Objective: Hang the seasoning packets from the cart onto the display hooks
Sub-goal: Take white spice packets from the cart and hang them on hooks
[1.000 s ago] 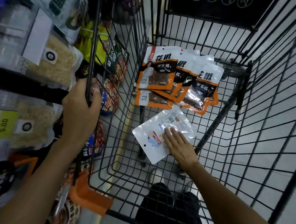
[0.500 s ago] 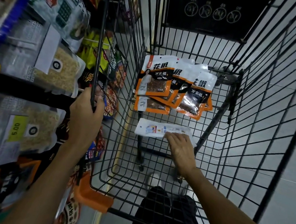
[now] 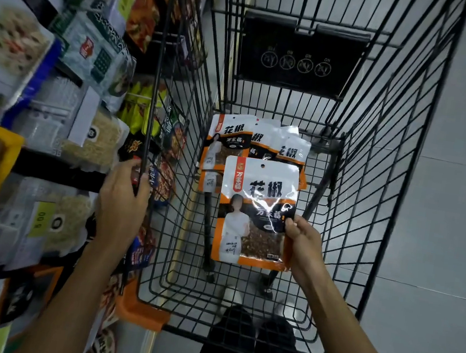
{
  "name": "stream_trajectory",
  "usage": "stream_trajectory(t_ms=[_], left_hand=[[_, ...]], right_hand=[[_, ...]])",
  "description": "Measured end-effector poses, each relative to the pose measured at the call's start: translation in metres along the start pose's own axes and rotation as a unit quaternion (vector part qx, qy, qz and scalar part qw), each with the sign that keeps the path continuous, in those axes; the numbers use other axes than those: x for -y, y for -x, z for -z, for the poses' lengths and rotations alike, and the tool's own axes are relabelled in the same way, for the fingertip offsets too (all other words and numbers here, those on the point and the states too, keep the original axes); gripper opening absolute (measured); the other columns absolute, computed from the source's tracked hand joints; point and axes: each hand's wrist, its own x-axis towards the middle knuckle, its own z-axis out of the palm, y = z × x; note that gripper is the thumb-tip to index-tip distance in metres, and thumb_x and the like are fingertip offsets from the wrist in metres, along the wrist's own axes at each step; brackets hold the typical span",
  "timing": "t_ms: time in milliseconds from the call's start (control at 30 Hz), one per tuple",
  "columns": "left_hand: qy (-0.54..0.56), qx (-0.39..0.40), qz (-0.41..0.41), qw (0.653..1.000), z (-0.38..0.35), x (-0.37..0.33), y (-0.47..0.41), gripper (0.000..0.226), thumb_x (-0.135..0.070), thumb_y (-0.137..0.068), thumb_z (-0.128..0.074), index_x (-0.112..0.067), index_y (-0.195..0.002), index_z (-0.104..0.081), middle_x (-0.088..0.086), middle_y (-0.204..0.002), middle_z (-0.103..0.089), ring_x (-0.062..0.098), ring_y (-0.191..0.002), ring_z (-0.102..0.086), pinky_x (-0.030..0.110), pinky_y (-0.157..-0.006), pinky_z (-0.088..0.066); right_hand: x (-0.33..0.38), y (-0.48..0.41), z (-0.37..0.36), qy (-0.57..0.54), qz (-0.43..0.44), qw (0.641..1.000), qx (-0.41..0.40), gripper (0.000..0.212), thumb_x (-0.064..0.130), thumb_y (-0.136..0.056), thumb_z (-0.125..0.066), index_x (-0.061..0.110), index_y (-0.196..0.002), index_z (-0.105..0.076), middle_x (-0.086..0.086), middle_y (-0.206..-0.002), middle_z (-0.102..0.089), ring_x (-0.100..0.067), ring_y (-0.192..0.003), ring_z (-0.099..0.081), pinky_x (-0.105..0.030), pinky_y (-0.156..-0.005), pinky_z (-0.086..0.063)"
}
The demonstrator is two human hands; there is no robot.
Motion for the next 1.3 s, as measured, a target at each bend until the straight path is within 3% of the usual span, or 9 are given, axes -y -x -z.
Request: stream_trajectory(t_ms=[133, 233, 367, 467, 600, 800, 1000, 1200, 1300], left_hand=[[0.045, -0.047, -0.065, 0.996, 0.003, -0.041, 0.009, 0.031, -0.02, -0.094, -0.058, -0.004, -0.12, -0.054, 0.01, -0.115, -0.058, 0.02, -0.106, -0.053, 0.031, -0.088, -0.044], [0.267, 0.156, 0.103, 0.945, -0.011, -0.071, 0.013, 0.05, -0.044, -0.079, -0.066, -0.016, -0.12, -0.056, -0.006, -0.111, -0.064, 0.011, -0.105, -0.059, 0.029, -0.09, -0.046], [0.372, 0.289, 0.229, 0.852, -0.035, -0.059, 0.009, 0.039, -0.04, -0.062, -0.078, -0.019, -0.093, -0.068, -0.001, -0.09, -0.075, 0.021, -0.093, -0.069, 0.033, -0.08, -0.055], [0.376, 0.28, 0.272, 0.84, -0.053, -0.043, -0.003, 0.039, -0.024, -0.059, -0.081, -0.011, -0.093, -0.067, 0.008, -0.091, -0.073, 0.025, -0.09, -0.068, 0.036, -0.076, -0.057], [0.382, 0.252, 0.295, 0.839, -0.084, -0.03, -0.021, 0.025, -0.01, -0.067, -0.08, -0.015, -0.086, -0.065, -0.005, -0.071, -0.073, 0.003, -0.065, -0.069, 0.013, -0.052, -0.049], [0.38, 0.224, 0.336, 0.832, -0.122, -0.006, -0.037, 0.03, -0.01, -0.076, -0.077, -0.007, -0.103, -0.064, 0.008, -0.097, -0.071, 0.016, -0.082, -0.068, 0.024, -0.062, -0.05], [0.395, 0.225, 0.368, 0.811, -0.139, -0.002, -0.036, 0.027, -0.007, -0.075, -0.077, -0.011, -0.097, -0.061, 0.013, -0.096, -0.07, 0.02, -0.075, -0.07, 0.033, -0.063, -0.056], [0.408, 0.234, 0.378, 0.798, -0.141, -0.003, -0.036, 0.051, -0.008, -0.076, -0.076, -0.002, -0.121, -0.053, 0.015, -0.102, -0.069, 0.018, -0.07, -0.072, 0.026, -0.051, -0.055], [0.415, 0.231, 0.379, 0.794, -0.141, 0.0, -0.036, 0.047, -0.007, -0.075, -0.077, -0.001, -0.117, -0.056, 0.018, -0.104, -0.069, 0.021, -0.074, -0.072, 0.025, -0.052, -0.054]], right_hand=[[0.013, 0.017, -0.008, -0.071, -0.004, 0.997, 0.042, 0.023, 0.007, -0.101, -0.041, -0.005, -0.114, -0.057, -0.025, -0.106, -0.067, -0.031, -0.09, -0.067, -0.045, -0.081, -0.056], [0.019, 0.021, -0.022, -0.104, -0.007, 0.991, 0.089, 0.02, 0.007, -0.1, -0.043, -0.004, -0.109, -0.058, -0.023, -0.098, -0.068, -0.017, -0.066, -0.069, -0.028, -0.054, -0.056], [0.019, 0.007, -0.038, -0.095, -0.017, 0.989, 0.112, 0.019, 0.01, -0.1, -0.045, 0.0, -0.107, -0.06, -0.019, -0.099, -0.071, -0.024, -0.081, -0.071, -0.036, -0.066, -0.059], [0.016, -0.016, -0.046, -0.045, -0.012, 0.995, 0.091, 0.019, 0.013, -0.099, -0.049, 0.004, -0.101, -0.065, -0.011, -0.089, -0.072, -0.024, -0.077, -0.069, -0.034, -0.065, -0.059], [0.009, -0.081, -0.041, 0.105, 0.081, 0.991, -0.01, 0.019, 0.022, -0.096, -0.056, 0.008, -0.099, -0.067, -0.013, -0.113, -0.067, -0.028, -0.103, -0.063, -0.044, -0.09, -0.053], [-0.005, -0.182, -0.023, 0.245, 0.077, 0.958, -0.124, 0.037, 0.02, -0.092, -0.063, 0.001, -0.122, -0.055, -0.016, -0.123, -0.06, -0.029, -0.112, -0.059, -0.044, -0.095, -0.05], [-0.013, -0.218, -0.023, 0.193, 0.022, 0.961, -0.197, 0.059, 0.021, -0.083, -0.075, 0.001, -0.129, -0.044, -0.016, -0.126, -0.057, -0.033, -0.115, -0.057, -0.04, -0.098, -0.047], [-0.012, -0.222, -0.035, 0.039, 0.002, 0.985, -0.167, 0.026, 0.009, -0.082, -0.074, 0.013, -0.105, -0.062, -0.015, -0.117, -0.067, -0.034, -0.106, -0.064, -0.05, -0.095, -0.051], [-0.007, -0.221, -0.038, -0.005, 0.009, 0.989, -0.146, 0.021, 0.006, -0.082, -0.074, 0.021, -0.086, -0.059, -0.013, -0.11, -0.069, -0.023, -0.085, -0.069, -0.034, -0.071, -0.059]])
